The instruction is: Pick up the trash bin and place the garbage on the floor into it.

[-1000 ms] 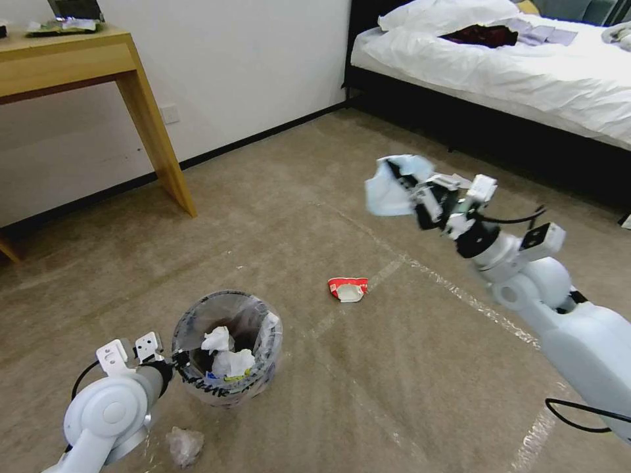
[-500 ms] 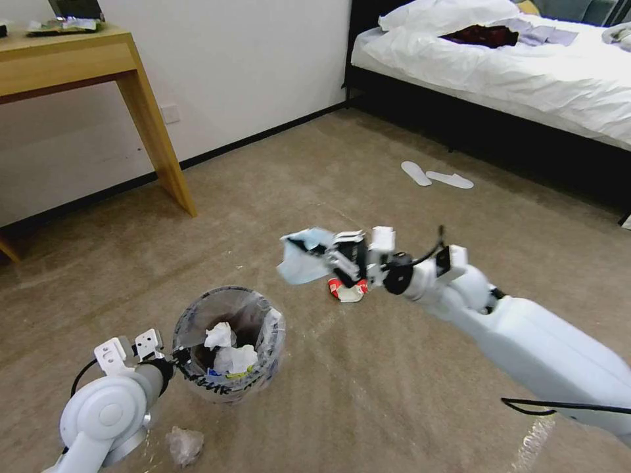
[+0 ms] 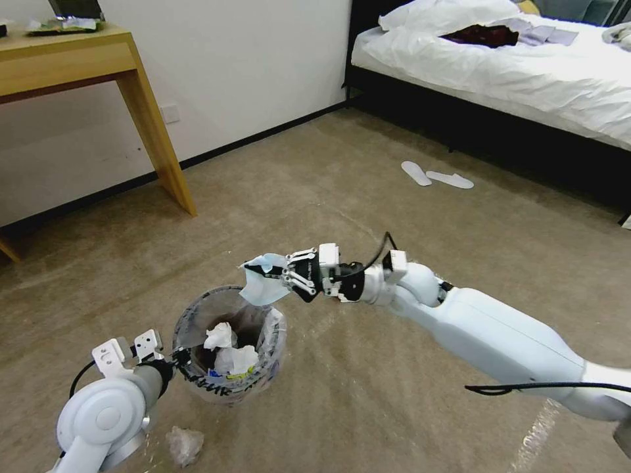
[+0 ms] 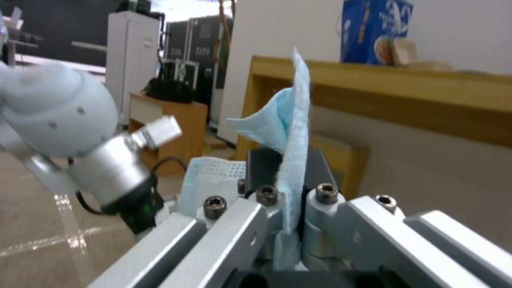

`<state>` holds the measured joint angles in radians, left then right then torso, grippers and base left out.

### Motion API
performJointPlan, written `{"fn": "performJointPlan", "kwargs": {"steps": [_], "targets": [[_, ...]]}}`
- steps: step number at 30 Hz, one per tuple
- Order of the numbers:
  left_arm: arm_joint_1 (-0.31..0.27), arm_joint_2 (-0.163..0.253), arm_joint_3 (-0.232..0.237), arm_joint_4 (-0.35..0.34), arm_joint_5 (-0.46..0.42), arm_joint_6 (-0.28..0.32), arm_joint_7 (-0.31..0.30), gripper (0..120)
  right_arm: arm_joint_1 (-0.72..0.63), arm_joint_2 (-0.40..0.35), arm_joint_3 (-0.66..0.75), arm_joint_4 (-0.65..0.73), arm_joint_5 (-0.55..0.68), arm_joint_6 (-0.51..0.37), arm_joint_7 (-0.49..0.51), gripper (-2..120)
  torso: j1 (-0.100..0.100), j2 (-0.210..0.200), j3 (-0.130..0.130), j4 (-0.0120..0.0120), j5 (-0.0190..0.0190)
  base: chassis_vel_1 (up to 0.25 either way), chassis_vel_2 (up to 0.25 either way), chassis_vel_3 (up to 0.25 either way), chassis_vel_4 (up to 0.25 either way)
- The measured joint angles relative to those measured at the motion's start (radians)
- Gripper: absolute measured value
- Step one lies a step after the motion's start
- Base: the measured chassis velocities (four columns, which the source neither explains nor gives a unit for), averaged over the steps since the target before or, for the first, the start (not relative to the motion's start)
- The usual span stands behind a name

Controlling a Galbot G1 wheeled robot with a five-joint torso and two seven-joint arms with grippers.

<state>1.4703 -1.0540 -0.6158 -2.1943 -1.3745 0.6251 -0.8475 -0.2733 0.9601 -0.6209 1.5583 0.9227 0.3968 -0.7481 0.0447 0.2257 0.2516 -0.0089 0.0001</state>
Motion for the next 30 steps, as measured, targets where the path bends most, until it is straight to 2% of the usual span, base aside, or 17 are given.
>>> {"fn": "performJointPlan", "kwargs": {"steps": [15,30], "targets": [[0.004,-0.006,0.004,-0.004,0.007,0.000,0.002,0,0.006,0.107,-0.064,-0.171,-0.032,0.017,-0.018,0,0.000,0.000,0.000,-0.0001,0.0000,0.000,0.000,0.000,0.000],[0.002,-0.005,0.004,-0.004,0.007,0.000,0.003,0,0.007,0.156,-0.125,-0.186,-0.049,0.014,-0.020,0,0.000,0.000,0.000,0.0000,0.0000,0.000,0.000,0.000,0.000]]}}
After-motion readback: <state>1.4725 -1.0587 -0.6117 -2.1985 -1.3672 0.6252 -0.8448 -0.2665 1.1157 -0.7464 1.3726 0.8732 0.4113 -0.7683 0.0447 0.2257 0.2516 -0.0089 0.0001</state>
